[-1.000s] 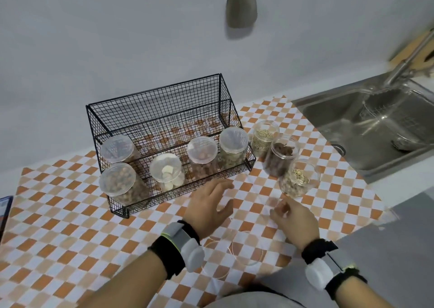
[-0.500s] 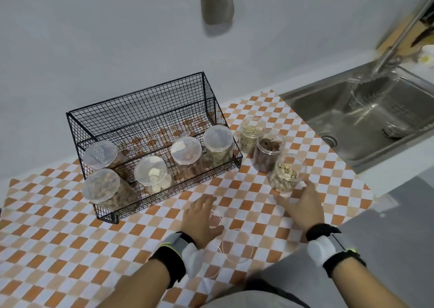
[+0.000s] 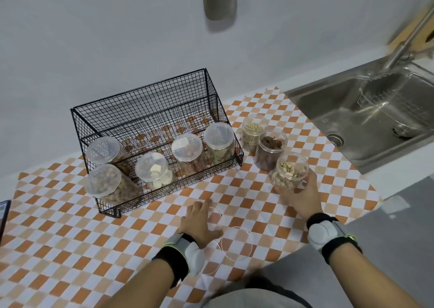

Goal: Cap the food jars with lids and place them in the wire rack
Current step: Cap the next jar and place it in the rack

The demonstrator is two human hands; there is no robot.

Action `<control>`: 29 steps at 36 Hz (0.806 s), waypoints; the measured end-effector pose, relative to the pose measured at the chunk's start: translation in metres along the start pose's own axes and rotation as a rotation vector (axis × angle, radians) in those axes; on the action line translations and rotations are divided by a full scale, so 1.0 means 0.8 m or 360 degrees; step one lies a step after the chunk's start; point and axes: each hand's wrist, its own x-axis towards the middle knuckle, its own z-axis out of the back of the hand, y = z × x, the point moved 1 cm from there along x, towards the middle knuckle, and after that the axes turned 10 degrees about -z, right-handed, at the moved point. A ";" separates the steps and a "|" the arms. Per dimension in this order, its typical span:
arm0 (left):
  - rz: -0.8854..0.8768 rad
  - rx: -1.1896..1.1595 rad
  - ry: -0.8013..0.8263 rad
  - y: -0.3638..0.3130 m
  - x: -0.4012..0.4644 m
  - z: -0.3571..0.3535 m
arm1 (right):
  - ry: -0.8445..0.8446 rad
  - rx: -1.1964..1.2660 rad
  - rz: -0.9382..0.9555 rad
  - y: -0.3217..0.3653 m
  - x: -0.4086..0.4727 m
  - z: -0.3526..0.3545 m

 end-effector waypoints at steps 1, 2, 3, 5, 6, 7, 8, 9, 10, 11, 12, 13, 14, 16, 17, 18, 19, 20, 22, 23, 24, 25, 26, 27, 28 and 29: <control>0.0005 0.0016 -0.0006 -0.002 0.000 0.000 | 0.0010 0.0027 0.0002 0.002 0.001 0.000; 0.0012 0.0035 -0.0015 -0.003 -0.001 0.000 | 0.0013 0.0050 0.0007 0.002 0.004 -0.001; 0.0015 0.0055 -0.0027 -0.005 -0.002 0.000 | 0.0008 0.0068 0.0006 0.002 0.006 -0.001; 0.0019 0.0076 -0.0047 -0.006 -0.002 -0.001 | -0.0002 0.0080 -0.0014 0.003 0.009 -0.002; 0.0018 0.0076 -0.0054 -0.007 -0.003 0.000 | -0.0004 0.0067 -0.0020 0.002 0.011 -0.002; 0.0016 0.0072 -0.0061 -0.007 -0.003 0.000 | 0.0002 0.0062 -0.0030 0.000 0.013 -0.002; 0.0015 0.0065 -0.0069 -0.008 -0.003 0.000 | 0.0014 0.0063 -0.0041 -0.001 0.015 -0.003; 0.0014 0.0050 -0.0077 -0.008 -0.004 0.000 | 0.0017 0.0064 -0.0047 0.000 0.015 -0.002; 0.0017 0.0031 -0.0088 -0.008 -0.004 0.001 | 0.0024 0.0055 -0.0042 0.001 0.015 -0.002; 0.0023 0.0008 -0.0105 -0.008 -0.005 0.001 | 0.0032 0.0059 -0.0039 0.002 0.015 -0.002; 0.0028 -0.0023 -0.0128 -0.007 -0.005 0.002 | 0.0039 0.0070 -0.0039 0.003 0.015 -0.001; 0.0028 -0.0063 -0.0155 -0.007 -0.005 0.003 | 0.0034 0.0081 -0.0040 0.003 0.015 -0.001; 0.0018 -0.0107 -0.0191 -0.007 -0.006 0.004 | 0.0023 0.0081 -0.0026 0.004 0.015 0.000; -0.0006 -0.0197 -0.0282 -0.008 -0.007 0.009 | -0.0014 0.0062 0.0013 0.005 0.011 0.000; -0.0012 -0.0240 -0.0315 -0.010 -0.007 0.012 | -0.0033 0.0058 0.0030 0.007 0.007 -0.001; -0.0012 -0.0288 -0.0330 -0.012 -0.008 0.015 | -0.0048 0.0064 0.0041 0.007 0.003 -0.002; -0.0016 -0.0343 -0.0333 -0.014 -0.008 0.019 | -0.0068 0.0068 0.0050 0.006 0.002 -0.003; -0.0018 -0.0410 -0.0321 -0.017 -0.009 0.023 | -0.0093 0.0064 0.0060 0.005 -0.001 -0.004; -0.0035 -0.0548 -0.0303 -0.023 -0.011 0.032 | -0.0129 0.0037 0.0082 0.002 -0.008 -0.004; -0.0036 -0.0623 -0.0299 -0.026 -0.012 0.038 | -0.0130 0.0022 0.0098 0.002 -0.012 -0.004; -0.0033 -0.0694 -0.0294 -0.029 -0.014 0.043 | -0.0126 0.0007 0.0110 0.001 -0.016 -0.004; -0.0039 -0.0760 -0.0299 -0.032 -0.015 0.049 | -0.0116 -0.0006 0.0125 0.001 -0.019 -0.005; -0.0047 -0.0827 -0.0309 -0.035 -0.017 0.055 | -0.0104 -0.0018 0.0136 0.000 -0.021 -0.005; -0.0052 -0.0907 -0.0328 -0.039 -0.018 0.061 | -0.0093 -0.0023 0.0144 0.001 -0.025 -0.005; -0.0050 -0.0996 -0.0346 -0.043 -0.020 0.068 | -0.0086 -0.0029 0.0156 0.002 -0.029 -0.005; -0.0045 -0.1084 -0.0369 -0.047 -0.022 0.075 | -0.0080 -0.0042 0.0178 0.004 -0.033 -0.006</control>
